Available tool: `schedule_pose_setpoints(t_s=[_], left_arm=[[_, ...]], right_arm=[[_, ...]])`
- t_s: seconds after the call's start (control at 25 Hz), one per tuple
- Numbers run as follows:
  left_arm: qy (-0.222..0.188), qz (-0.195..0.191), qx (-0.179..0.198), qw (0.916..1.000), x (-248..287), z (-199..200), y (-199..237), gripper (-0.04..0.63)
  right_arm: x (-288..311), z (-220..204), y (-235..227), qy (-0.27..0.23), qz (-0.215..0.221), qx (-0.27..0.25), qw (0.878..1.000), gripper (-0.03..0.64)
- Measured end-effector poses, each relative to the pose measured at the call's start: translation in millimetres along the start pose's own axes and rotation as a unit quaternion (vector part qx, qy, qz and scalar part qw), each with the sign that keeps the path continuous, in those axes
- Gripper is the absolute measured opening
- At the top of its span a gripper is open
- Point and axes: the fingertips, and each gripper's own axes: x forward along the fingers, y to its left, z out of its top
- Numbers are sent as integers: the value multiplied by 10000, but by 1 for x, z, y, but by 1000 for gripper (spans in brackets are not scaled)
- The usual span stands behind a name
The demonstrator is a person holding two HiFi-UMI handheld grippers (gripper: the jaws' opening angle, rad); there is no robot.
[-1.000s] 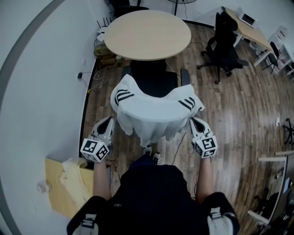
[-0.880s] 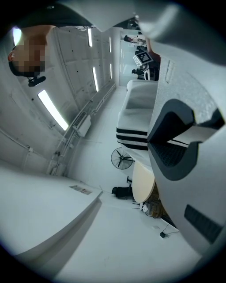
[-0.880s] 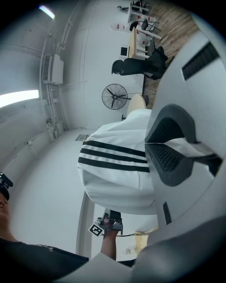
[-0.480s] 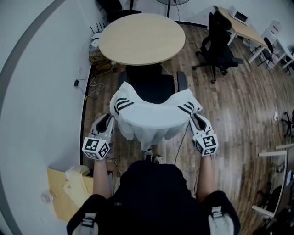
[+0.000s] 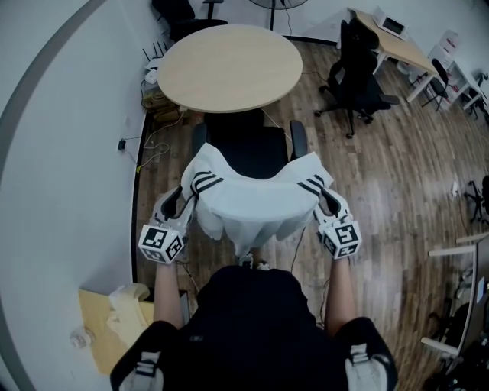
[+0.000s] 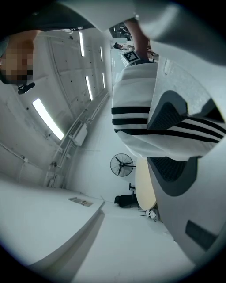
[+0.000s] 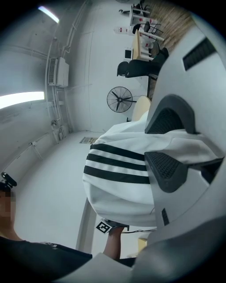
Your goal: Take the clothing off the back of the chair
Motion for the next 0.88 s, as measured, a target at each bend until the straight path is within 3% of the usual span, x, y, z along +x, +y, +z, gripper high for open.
schedule_pose_setpoints(t_s=[0.2,0.36,0.52,0.6,0.76,0.88], left_arm=[[-83,-486,-23,9988,6,2,-7,167],[-127,-742,-59,9971,10,2,-7,167],[-148,-1041,-78,9944,13,2,-10,156],[-183,-1219,-126,9923,13,2,-14,130],[-200,-1442,-170,9892,11,2,-19,14],[-202,-1394,-20,9900,10,3,-20,11]], right_arm=[[2,0,4,111,-26,22,9999,104],[5,5,6,-172,-99,120,9997,83],[7,5,8,-124,-194,43,9997,56],[7,7,9,-188,-247,19,9995,36],[3,4,8,-165,-424,51,9990,5],[0,5,10,-119,-433,122,9989,3]])
